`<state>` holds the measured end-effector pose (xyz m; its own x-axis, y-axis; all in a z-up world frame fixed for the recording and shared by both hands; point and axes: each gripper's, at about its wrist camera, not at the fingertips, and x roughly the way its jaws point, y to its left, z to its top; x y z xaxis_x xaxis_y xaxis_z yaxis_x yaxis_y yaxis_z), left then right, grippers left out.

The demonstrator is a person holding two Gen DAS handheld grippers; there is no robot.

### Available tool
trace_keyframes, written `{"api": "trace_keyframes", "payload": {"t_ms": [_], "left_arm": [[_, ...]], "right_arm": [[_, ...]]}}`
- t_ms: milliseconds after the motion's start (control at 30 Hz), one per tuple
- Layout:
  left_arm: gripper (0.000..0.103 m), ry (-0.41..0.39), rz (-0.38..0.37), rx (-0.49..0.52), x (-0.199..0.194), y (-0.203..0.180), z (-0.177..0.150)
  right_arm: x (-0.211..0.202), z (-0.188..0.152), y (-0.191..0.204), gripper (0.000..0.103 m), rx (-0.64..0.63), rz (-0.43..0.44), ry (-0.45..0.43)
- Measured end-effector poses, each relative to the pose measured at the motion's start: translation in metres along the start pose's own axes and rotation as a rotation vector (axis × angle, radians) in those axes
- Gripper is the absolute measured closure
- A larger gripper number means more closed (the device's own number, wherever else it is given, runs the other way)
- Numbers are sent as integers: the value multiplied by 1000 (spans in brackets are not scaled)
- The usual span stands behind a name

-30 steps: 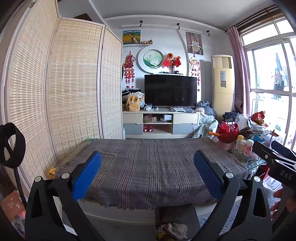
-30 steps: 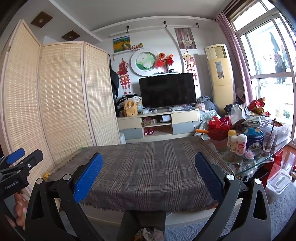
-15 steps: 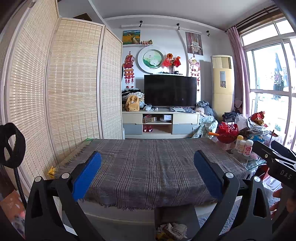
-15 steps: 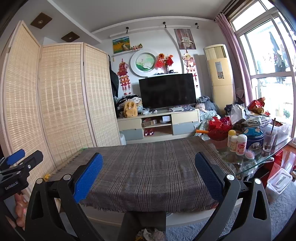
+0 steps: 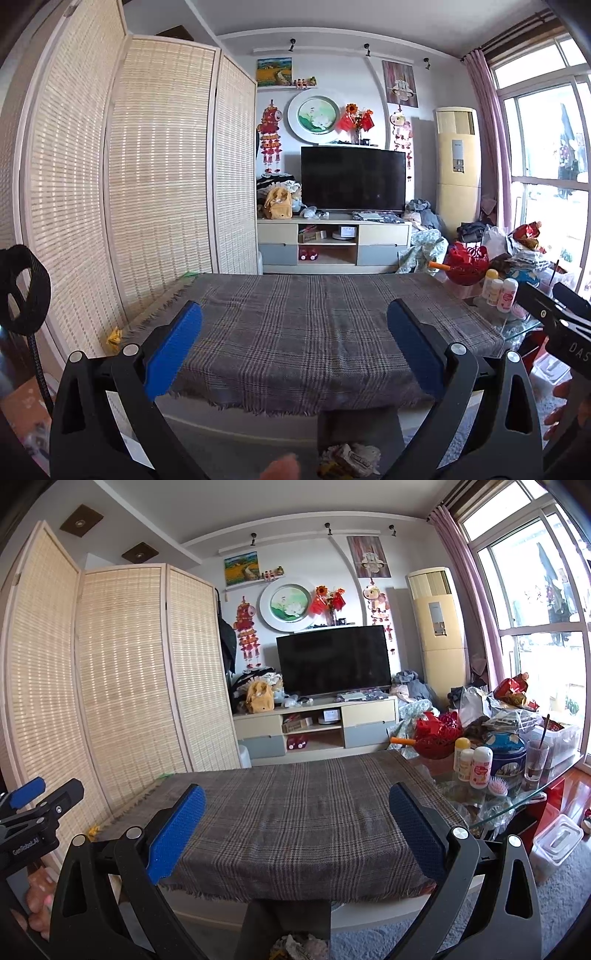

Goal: Collect trash

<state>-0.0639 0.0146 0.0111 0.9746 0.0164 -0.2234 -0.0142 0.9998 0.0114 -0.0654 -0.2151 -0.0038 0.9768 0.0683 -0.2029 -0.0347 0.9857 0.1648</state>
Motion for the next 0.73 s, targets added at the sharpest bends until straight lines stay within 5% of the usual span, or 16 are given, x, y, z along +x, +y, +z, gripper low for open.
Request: {"api": "trace_keyframes", "payload": {"t_ms": [733], "left_arm": [[8,51,-20,-44,12,12,-1]], "right_arm": [[8,-3,2,3,1,-3,25]]}}
